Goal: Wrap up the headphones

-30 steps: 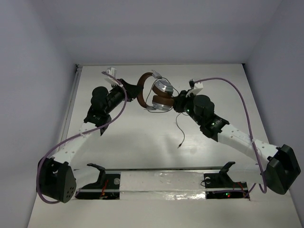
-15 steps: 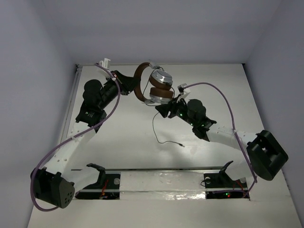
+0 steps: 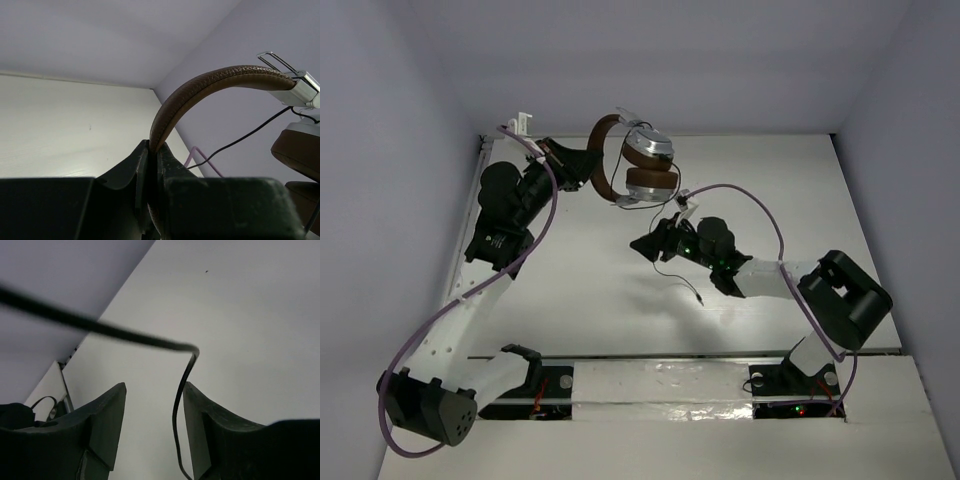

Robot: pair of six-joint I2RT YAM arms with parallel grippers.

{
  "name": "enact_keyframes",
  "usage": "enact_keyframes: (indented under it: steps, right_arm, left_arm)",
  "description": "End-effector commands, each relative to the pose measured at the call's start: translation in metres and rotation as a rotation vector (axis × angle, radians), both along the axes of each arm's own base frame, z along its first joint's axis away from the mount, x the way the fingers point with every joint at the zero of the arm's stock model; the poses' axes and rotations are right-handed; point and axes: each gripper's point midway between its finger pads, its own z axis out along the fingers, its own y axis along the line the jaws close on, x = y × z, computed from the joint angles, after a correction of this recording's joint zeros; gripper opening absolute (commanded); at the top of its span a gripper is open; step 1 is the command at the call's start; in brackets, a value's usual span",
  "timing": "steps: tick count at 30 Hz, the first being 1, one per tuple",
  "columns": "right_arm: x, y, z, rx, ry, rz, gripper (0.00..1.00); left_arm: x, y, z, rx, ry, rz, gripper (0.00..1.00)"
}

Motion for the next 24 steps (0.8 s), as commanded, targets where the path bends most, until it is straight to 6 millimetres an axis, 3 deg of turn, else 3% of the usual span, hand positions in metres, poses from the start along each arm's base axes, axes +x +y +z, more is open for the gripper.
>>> enact_keyframes:
  steps: [1,5,7,9,12,13,14,19,20,24]
  right_arm:
    - [-0.008,0.008,0.026,0.114,-0.053,0.024,0.55]
    - [-0.01,0.007,0.003,0.098,-0.002,0.016,0.47]
    - [-0.018,0.01,-0.003,0.101,0.018,0.04,0.39]
    - [-0.025,0.017,-0.011,0.077,0.027,0.059,0.39]
    - [-0.033,0.023,-0.016,0.054,0.04,0.079,0.2]
    - [-0.036,0.026,-0.015,0.056,0.04,0.087,0.07]
    - [-0.037,0.025,-0.015,0.05,0.048,0.083,0.02]
    - [-0.056,0.029,-0.015,-0.031,0.072,0.081,0.0]
    - [-0.069,0.035,-0.007,-0.045,0.061,0.099,0.0]
    - [-0.088,0.03,-0.013,-0.2,0.088,0.059,0.0]
  left_arm:
    - [-0.002,0.015,0.052,-0.074,-0.109,0.049,0.0]
    - [0.001,0.023,0.069,-0.094,-0.124,0.09,0.0]
    - [0.006,0.025,0.068,-0.093,-0.108,0.113,0.0]
    - [0.01,0.029,0.069,-0.104,-0.104,0.138,0.0]
    - [0.017,0.034,0.065,-0.105,-0.092,0.18,0.0]
    - [0.02,0.038,0.062,-0.106,-0.087,0.198,0.0]
    - [0.024,0.042,0.057,-0.107,-0.078,0.222,0.0]
    - [0.041,0.06,0.036,-0.105,-0.037,0.349,0.0]
    - [0.048,0.071,0.029,-0.102,-0.016,0.423,0.0]
    - [0.071,0.09,-0.011,-0.058,0.061,0.561,0.0]
